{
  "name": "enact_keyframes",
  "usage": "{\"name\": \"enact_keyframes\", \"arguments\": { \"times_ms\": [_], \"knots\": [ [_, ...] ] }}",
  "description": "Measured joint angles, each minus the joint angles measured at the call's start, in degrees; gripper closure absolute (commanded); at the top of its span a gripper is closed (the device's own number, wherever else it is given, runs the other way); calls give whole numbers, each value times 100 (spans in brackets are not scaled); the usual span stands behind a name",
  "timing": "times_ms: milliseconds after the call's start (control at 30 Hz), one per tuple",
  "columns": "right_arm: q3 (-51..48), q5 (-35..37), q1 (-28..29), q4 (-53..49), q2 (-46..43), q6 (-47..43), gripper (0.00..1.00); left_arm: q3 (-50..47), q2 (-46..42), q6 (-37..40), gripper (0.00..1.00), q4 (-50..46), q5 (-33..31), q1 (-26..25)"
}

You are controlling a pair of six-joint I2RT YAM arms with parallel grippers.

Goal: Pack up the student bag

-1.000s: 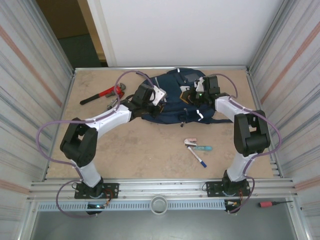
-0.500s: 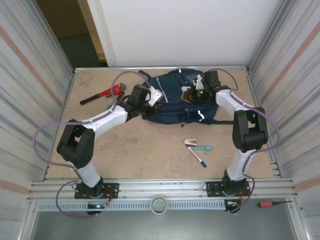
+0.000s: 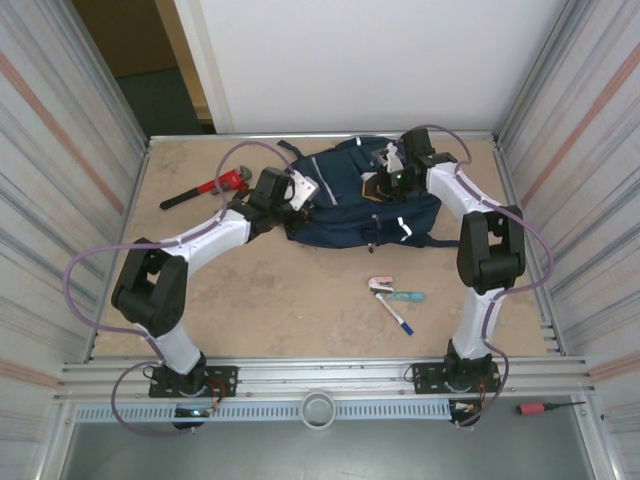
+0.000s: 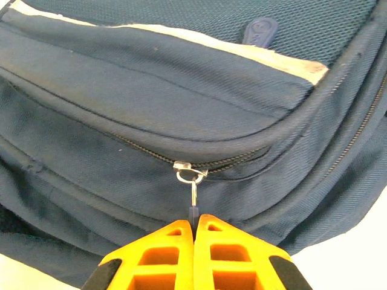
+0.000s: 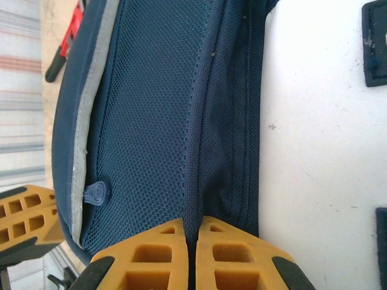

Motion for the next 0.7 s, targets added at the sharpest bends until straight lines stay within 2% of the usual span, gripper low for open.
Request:
{"name": "enact_keyframes", "arguments": {
  "times_ms": [133,300,500,600,700],
  "knots": [
    [372,138,2,-225,184,-28,85,4,4,-50,100,2,59,-264],
    [271,487,-57,-63,33,-81,62,55,46,-157,100,2,214,-564],
    [-1436,1064,-2,348,-1342,125,44,55,48,-249,100,0,356,-625],
    [-2236,1226,188,695,-1958,435,41,55,48,-258,100,2,363,-625],
    [-2839,1239,468,1244,-2186,892,39,55,48,-258,100,2,363,-625]
  ]
}}
